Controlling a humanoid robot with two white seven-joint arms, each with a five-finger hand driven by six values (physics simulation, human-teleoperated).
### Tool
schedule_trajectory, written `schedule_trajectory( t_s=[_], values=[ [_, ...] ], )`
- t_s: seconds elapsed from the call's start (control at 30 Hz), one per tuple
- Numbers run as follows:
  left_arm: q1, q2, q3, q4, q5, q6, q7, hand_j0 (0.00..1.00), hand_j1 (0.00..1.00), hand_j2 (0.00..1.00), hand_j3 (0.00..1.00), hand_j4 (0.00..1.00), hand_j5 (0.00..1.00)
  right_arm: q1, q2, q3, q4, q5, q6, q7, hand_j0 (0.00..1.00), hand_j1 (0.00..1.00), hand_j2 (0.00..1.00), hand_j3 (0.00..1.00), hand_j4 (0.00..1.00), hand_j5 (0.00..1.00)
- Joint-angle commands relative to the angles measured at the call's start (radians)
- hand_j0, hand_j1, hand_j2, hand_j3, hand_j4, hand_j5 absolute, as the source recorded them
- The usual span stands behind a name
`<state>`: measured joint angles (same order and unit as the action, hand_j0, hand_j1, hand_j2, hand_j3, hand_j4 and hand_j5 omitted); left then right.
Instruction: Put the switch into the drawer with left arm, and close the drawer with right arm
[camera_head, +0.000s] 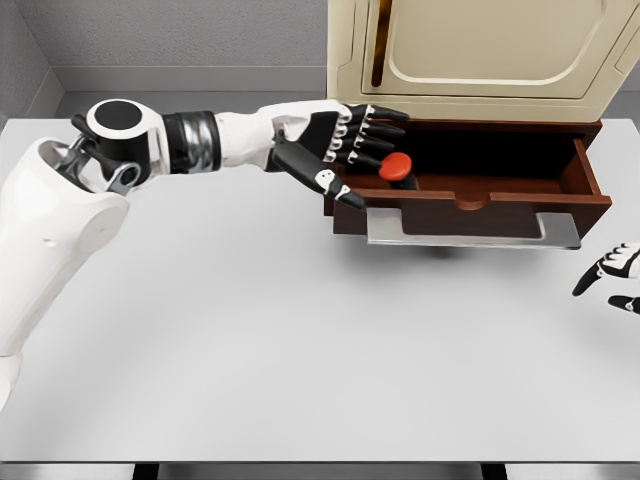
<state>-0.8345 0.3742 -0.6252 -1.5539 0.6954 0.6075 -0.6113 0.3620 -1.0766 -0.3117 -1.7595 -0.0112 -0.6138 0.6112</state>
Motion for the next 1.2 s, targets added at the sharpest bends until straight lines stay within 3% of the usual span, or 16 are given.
schedule_trajectory(
  t_s=[0.0,0.1,0.37,0.47,0.6,0.7,0.73,0.87,0.93,1.03,1.17],
  values=[
    [0.000,0.029,-0.004,-0.003,-0.011,0.003,0.000,1.00,1.00,1.00,1.00,1.00,1.00,0.000,-0.002,-0.010,-0.001,-0.009,0.003,0.000,0.58,0.58,0.58,0.58,0.58,0.58],
    [0.002,0.068,-0.001,-0.012,-0.011,0.003,0.000,1.00,1.00,1.00,1.00,1.00,1.00,0.000,-0.003,-0.009,0.000,-0.009,0.003,0.000,0.58,0.58,0.58,0.58,0.58,0.58],
    [0.003,0.129,0.042,-0.175,-0.014,-0.023,0.000,1.00,1.00,1.00,1.00,1.00,1.00,-0.002,-0.013,-0.001,-0.001,-0.009,0.003,0.000,0.58,0.58,0.58,0.58,0.58,0.58],
    [0.017,0.193,0.071,-0.196,-0.001,-0.041,0.000,1.00,1.00,1.00,1.00,1.00,1.00,-0.009,-0.011,0.003,-0.001,-0.009,0.003,0.000,0.58,0.58,0.58,0.58,0.58,0.58],
    [0.081,0.290,0.171,-0.196,0.003,-0.118,0.000,1.00,1.00,1.00,1.00,1.00,1.00,-0.040,-0.013,0.062,-0.001,-0.009,0.003,0.000,0.57,0.57,0.57,0.57,0.57,0.57],
    [0.175,0.387,0.243,-0.196,0.019,-0.219,0.000,1.00,1.00,1.00,1.00,1.00,1.00,-0.054,-0.043,0.074,-0.001,-0.007,0.003,0.000,0.57,0.57,0.57,0.57,0.57,0.57],
    [0.232,0.408,0.285,-0.196,0.016,-0.267,0.000,1.00,1.00,1.00,1.00,1.00,1.00,-0.063,-0.051,0.083,-0.001,-0.007,0.003,0.000,0.57,0.57,0.57,0.57,0.57,0.57],
    [0.512,0.388,0.544,-0.166,0.007,-0.417,0.000,1.00,1.00,1.00,1.00,1.00,1.00,-0.077,-0.052,0.100,-0.001,-0.007,0.003,0.000,0.57,0.57,0.57,0.57,0.57,0.57],
    [0.609,0.341,0.601,-0.123,0.006,-0.551,0.000,1.00,1.00,1.00,1.00,1.00,1.00,-0.084,-0.054,0.112,-0.001,-0.007,0.003,0.000,0.56,0.56,0.56,0.56,0.56,0.56],
    [0.657,0.298,0.613,-0.028,0.007,-0.689,0.000,1.00,1.00,1.00,1.00,1.00,1.00,-0.098,-0.071,0.118,-0.001,-0.007,0.003,0.000,0.56,0.56,0.56,0.56,0.56,0.56],
    [0.658,0.296,0.611,0.032,0.006,-0.698,0.000,1.00,1.00,1.00,1.00,1.00,1.00,-0.135,-0.072,0.157,-0.001,-0.007,0.003,0.000,0.57,0.57,0.57,0.57,0.57,0.57]
  ],
)
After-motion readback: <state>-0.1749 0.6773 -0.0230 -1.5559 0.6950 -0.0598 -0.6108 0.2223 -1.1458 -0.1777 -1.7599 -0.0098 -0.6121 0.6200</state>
